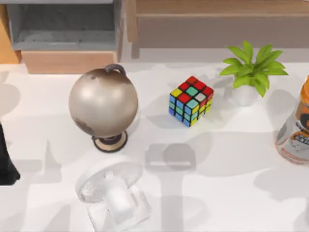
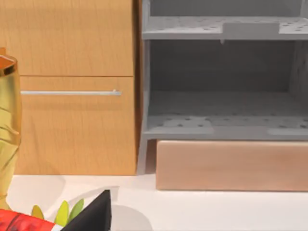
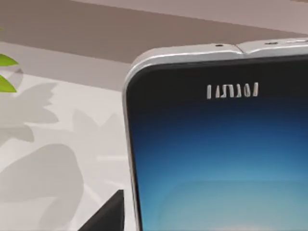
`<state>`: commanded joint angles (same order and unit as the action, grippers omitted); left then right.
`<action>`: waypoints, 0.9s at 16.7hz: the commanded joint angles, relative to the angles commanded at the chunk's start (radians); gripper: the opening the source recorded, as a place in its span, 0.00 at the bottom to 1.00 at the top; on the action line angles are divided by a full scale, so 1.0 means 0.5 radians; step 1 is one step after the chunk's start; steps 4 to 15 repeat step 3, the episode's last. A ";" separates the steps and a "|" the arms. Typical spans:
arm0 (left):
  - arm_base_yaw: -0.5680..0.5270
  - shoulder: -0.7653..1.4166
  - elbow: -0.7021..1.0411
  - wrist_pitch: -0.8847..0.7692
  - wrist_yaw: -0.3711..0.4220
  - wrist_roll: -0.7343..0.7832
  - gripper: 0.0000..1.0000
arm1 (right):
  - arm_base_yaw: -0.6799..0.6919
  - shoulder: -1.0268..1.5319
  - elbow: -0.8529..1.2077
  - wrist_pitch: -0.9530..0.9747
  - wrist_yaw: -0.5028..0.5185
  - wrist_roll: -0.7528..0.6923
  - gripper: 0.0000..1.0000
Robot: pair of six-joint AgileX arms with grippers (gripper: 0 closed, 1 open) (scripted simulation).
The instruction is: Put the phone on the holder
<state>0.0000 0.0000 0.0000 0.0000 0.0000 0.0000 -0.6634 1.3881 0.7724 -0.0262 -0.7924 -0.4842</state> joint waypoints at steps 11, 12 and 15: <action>0.000 0.000 0.000 0.000 0.000 0.000 1.00 | 0.000 0.000 0.000 0.000 0.000 0.000 1.00; 0.000 0.000 0.000 0.000 0.000 0.000 1.00 | 0.000 0.000 0.000 0.000 0.000 0.000 1.00; 0.000 0.000 0.000 0.000 0.000 0.000 1.00 | 0.000 0.000 0.000 0.000 0.000 0.000 1.00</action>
